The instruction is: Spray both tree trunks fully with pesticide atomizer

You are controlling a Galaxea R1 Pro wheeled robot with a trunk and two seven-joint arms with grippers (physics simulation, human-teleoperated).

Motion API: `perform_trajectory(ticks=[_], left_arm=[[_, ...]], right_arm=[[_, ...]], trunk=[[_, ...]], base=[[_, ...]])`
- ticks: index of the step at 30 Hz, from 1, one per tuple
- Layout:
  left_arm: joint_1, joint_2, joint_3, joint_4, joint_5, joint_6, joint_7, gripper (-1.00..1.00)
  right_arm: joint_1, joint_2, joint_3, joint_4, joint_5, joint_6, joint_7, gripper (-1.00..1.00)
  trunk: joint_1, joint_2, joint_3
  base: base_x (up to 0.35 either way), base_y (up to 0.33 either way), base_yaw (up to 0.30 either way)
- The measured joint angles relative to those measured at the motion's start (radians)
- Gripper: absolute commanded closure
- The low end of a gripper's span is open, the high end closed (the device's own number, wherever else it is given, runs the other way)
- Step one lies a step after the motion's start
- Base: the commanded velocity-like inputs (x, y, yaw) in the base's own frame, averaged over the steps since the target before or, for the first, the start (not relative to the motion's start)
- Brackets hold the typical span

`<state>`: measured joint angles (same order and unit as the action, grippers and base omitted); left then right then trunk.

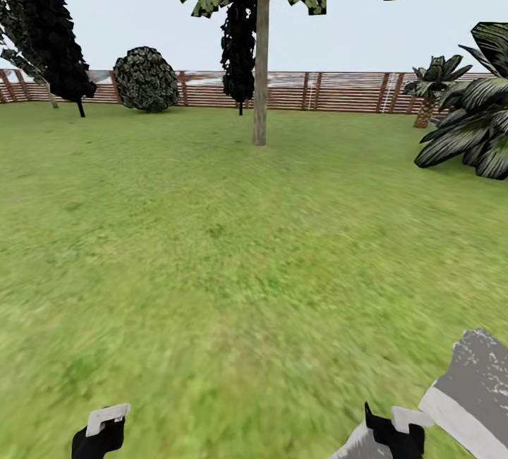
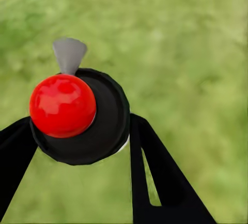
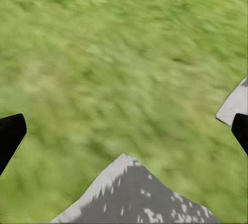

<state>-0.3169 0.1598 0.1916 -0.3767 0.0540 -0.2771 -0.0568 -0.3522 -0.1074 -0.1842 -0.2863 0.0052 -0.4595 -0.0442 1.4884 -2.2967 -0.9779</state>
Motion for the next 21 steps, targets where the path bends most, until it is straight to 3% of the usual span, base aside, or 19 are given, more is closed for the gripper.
perform_trajectory(ticks=[21], left_arm=[[0.0,0.0,0.001,0.0,-0.001,-0.001,0.0,1.0]], right_arm=[[0.0,0.0,0.0,0.0,0.0,0.0,0.0,-1.0]], trunk=[[0.0,0.0,0.0]], base=[[0.338,0.0,0.0]])
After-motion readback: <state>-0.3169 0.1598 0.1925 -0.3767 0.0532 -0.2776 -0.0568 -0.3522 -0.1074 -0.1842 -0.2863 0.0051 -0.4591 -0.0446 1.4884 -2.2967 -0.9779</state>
